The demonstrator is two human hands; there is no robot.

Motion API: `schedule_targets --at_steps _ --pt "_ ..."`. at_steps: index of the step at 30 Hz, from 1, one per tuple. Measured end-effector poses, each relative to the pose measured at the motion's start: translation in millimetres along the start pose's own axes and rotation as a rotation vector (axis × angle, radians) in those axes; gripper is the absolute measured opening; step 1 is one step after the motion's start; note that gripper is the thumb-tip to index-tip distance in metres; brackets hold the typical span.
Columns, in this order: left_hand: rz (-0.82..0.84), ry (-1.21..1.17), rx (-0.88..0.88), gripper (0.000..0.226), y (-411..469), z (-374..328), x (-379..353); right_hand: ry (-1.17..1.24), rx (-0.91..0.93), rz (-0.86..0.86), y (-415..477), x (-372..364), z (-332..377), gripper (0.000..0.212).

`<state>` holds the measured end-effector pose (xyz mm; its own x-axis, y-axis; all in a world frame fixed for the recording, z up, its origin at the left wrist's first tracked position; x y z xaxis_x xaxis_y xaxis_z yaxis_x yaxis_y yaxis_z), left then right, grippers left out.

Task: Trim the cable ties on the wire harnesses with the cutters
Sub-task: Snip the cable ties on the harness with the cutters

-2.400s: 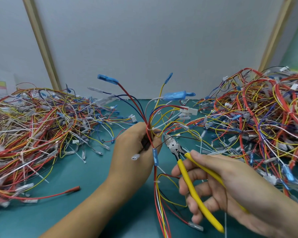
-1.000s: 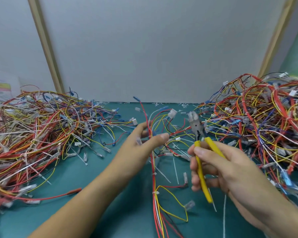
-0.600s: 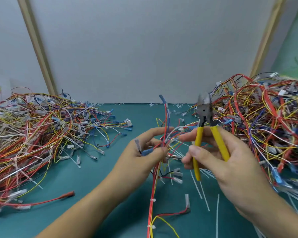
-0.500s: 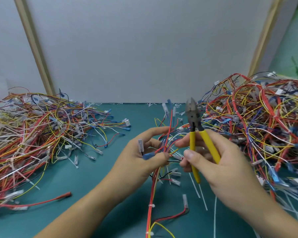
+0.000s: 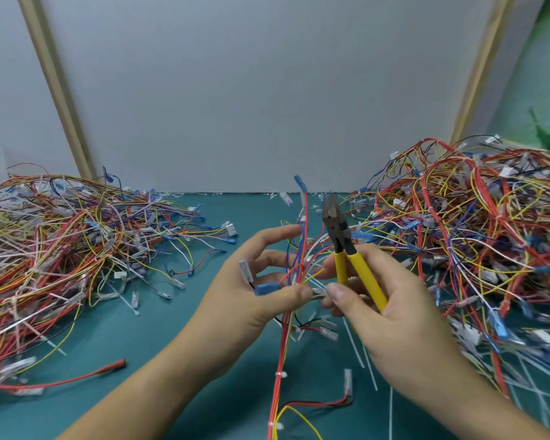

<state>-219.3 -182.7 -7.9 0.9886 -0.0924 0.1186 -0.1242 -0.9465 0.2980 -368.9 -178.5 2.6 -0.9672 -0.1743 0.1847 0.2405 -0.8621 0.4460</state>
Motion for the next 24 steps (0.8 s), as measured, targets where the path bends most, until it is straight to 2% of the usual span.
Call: schedule_targets --at_steps 4,10,19,21,24 --pt "0.046 0.028 -0.022 0.060 -3 -4 -7 -0.031 -0.013 0.042 -1 -6 -1 0.027" --pt "0.020 0.065 -0.034 0.056 -3 -2 -7 -0.066 -0.015 0.045 2 -3 -3 0.026" --pt "0.022 0.118 0.036 0.059 0 6 -2 -0.139 -0.015 0.102 -2 -15 -3 0.022" --pt "0.057 0.081 0.049 0.062 3 5 3 -0.102 -0.017 0.063 0 -9 -3 0.025" --pt "0.086 -0.109 0.083 0.071 7 3 11 0.000 -0.027 -0.043 4 9 -4 0.026"
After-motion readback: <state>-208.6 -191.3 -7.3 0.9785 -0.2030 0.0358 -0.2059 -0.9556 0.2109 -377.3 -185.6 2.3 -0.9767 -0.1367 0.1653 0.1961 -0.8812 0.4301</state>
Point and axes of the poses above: each hand's wrist, its own y-axis towards the middle knuckle, its own x-axis out of the back of the hand, z = x × y, the point moved 10 cm from there along y, towards the middle knuckle, and after that the axes turned 7 degrees about y, right-handed, at the moved point
